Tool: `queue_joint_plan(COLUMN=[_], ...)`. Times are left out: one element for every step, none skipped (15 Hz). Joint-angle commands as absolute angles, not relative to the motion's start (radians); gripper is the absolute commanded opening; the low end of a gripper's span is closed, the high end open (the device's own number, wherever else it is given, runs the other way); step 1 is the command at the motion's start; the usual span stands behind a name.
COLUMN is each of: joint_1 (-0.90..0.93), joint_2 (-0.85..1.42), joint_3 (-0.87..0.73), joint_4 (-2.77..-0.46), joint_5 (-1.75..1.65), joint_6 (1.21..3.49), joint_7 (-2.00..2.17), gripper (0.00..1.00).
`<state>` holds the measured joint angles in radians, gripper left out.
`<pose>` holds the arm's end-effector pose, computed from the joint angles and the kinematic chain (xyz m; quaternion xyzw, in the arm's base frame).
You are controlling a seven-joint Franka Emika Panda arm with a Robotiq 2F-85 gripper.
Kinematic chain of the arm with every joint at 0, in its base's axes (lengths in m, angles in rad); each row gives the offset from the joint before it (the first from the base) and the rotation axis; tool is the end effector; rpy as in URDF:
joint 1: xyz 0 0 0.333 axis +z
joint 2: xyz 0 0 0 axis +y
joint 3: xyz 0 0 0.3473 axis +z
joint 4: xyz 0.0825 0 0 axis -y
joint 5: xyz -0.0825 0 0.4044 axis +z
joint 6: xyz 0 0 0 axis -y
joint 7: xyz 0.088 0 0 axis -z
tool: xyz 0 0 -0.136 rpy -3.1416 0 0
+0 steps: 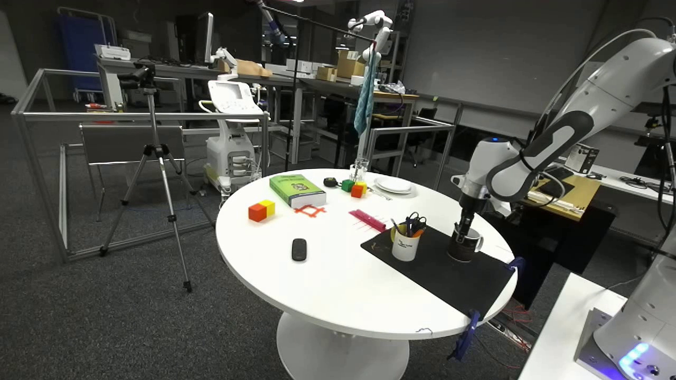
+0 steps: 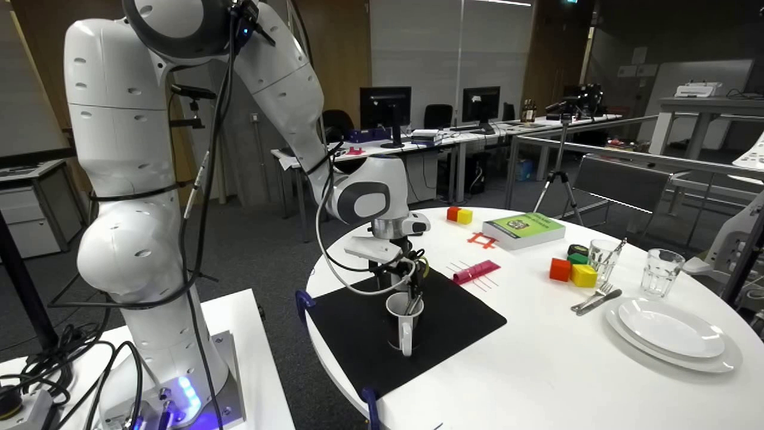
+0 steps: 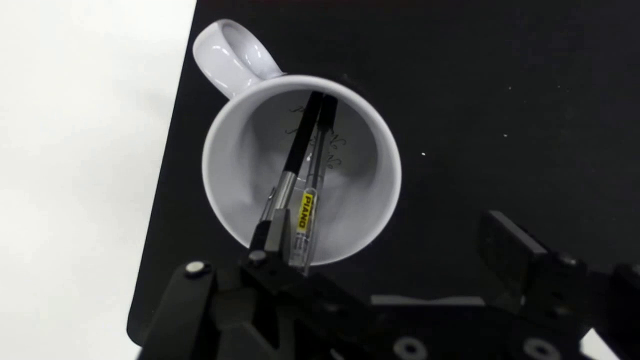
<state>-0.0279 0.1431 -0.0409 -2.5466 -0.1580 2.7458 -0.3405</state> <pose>0.4763 -0.0288 0.2062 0.9774 0.2065 0.0200 0.0403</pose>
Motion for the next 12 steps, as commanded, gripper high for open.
queue_joint_plan(joint_1=[-0.028,-0.027,-0.028,-0.028,-0.029,-0.029,-0.029,-0.030,-0.029,-0.030,-0.030,-0.029], joint_2=[0.134,0.136,0.136,0.136,0.137,0.138,0.138,0.138,0.138,0.139,0.139,0.137], joint_3=[-0.048,-0.049,-0.049,-0.048,-0.048,-0.048,-0.049,-0.049,-0.051,-0.053,-0.053,-0.056], joint_4=[-2.536,-2.537,-2.536,-2.536,-2.536,-2.536,-2.536,-2.536,-2.536,-2.535,-2.535,-2.534], joint_5=[-0.212,-0.221,-0.226,-0.231,-0.233,-0.235,-0.237,-0.238,-0.245,-0.248,-0.252,-0.259], joint_6=[2.713,2.718,2.720,2.723,2.726,2.727,2.731,2.732,2.736,2.737,2.737,2.737], joint_7=[-0.290,-0.282,-0.278,-0.275,-0.276,-0.277,-0.277,-0.279,-0.276,-0.278,-0.277,-0.274], gripper=[0.72,0.67,0.58,0.51,0.44,0.35,0.29,0.22,0.13,0.05,0.00,0.04])
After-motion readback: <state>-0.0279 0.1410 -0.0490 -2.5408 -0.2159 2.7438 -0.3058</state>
